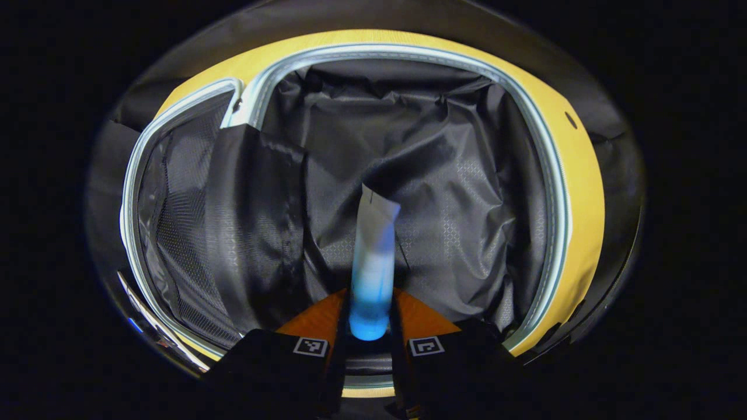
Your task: First open the suitcase, pack the skin care products into it, and then close the suitcase.
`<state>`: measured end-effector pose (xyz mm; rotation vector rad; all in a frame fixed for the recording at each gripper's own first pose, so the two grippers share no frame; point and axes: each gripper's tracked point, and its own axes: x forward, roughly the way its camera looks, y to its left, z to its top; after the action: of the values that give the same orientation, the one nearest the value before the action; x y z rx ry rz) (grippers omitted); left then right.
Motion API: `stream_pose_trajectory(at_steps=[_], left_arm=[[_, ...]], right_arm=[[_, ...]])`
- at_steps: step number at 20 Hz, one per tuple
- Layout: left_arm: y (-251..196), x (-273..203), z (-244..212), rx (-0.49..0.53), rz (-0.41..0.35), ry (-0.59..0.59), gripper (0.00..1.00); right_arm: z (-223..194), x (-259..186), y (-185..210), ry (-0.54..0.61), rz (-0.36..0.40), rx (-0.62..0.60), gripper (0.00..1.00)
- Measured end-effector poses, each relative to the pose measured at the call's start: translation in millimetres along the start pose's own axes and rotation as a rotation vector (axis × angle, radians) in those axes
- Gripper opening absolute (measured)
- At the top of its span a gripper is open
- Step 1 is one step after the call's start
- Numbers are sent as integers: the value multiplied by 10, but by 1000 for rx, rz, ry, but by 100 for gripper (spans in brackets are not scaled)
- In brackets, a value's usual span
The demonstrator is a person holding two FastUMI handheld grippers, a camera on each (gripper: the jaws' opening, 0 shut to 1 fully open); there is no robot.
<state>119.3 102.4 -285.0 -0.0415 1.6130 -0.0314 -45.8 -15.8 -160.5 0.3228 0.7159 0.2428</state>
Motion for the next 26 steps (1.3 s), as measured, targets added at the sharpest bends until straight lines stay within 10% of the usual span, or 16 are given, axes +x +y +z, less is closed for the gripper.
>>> stream_pose_trajectory(at_steps=[8, 11, 12, 17, 26], left_arm=[[-3, -15, 48, 3, 38, -16, 49], [-102, -127, 37, -47, -53, -93, 86], [-138, -230, 44, -45, -73, -130, 100], [-189, -1001, -100, -126, -225, -530, 100], [273, -2119, -1237, -179, -91, -1030, 98]], right_arm=[[13, 141, 315, 35, 67, -90, 34], [26, 368, 740, 85, 147, -154, 36], [35, 469, 938, 107, 184, -168, 36], [-8, 1148, 2006, 273, 326, -210, 36], [-1010, 2575, 2607, 808, 71, -111, 37]])
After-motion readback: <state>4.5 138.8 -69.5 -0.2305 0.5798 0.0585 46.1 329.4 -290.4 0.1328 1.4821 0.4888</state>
